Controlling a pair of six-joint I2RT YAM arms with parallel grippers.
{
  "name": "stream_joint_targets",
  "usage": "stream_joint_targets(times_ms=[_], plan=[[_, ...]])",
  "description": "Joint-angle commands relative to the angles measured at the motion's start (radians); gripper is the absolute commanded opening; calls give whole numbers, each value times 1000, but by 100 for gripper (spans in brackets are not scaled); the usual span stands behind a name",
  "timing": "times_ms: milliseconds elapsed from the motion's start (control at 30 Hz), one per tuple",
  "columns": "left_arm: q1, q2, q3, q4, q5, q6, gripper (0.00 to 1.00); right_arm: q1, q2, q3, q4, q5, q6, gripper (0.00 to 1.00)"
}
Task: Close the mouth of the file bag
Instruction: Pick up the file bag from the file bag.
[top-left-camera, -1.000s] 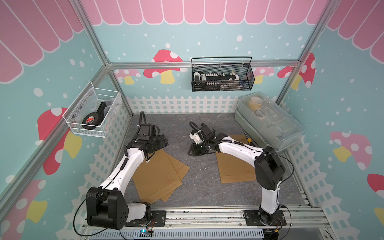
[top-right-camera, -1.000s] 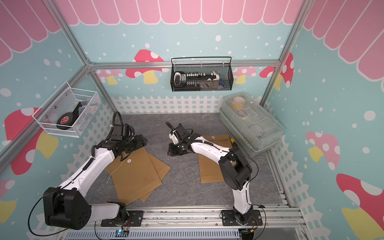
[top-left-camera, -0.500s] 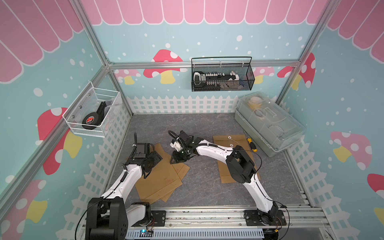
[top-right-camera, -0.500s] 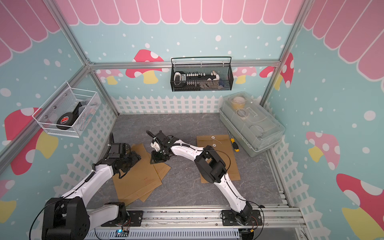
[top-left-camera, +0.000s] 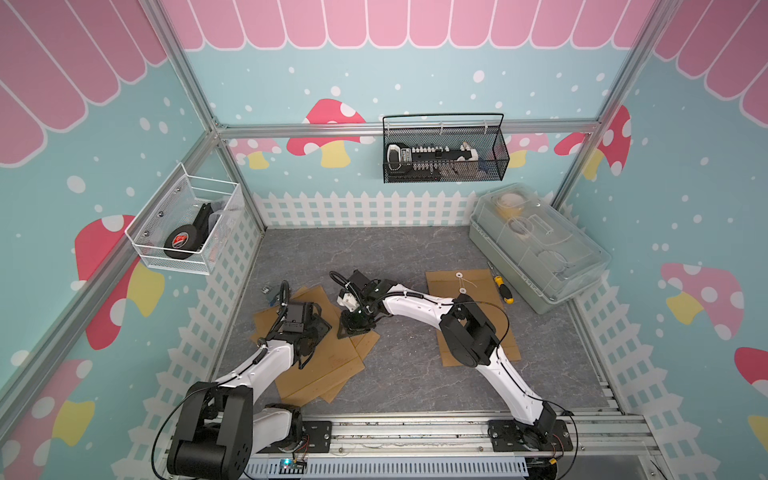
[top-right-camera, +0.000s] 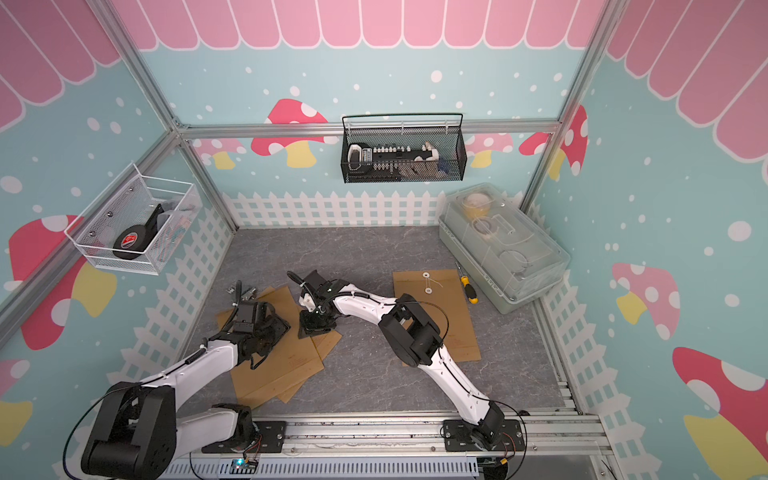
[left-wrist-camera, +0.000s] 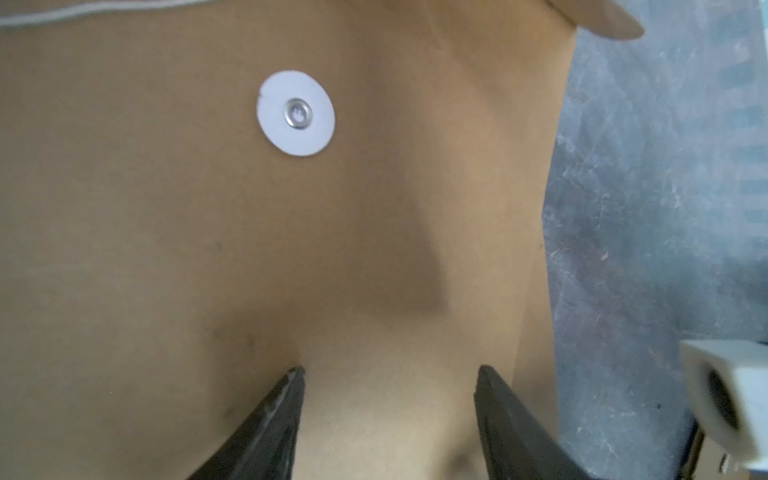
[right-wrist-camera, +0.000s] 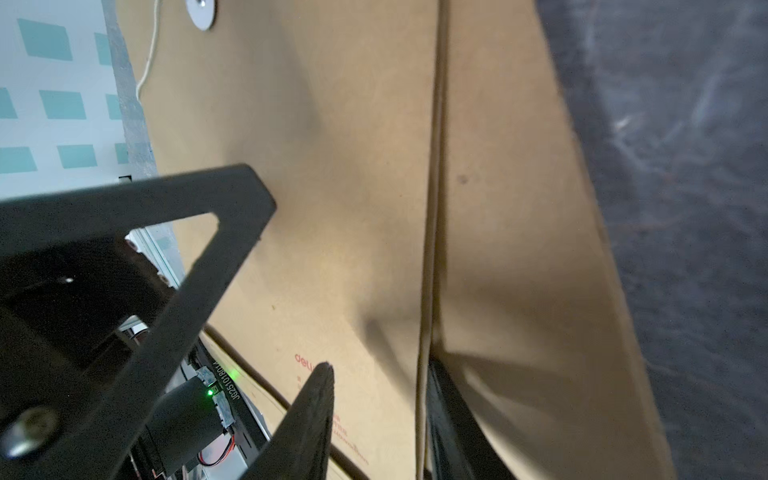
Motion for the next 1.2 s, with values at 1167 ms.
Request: stream_joint_targets(times_ms=[1167], plan=[[7, -214, 664, -531, 261, 430, 70, -133, -445, -333, 202, -249, 34, 0]])
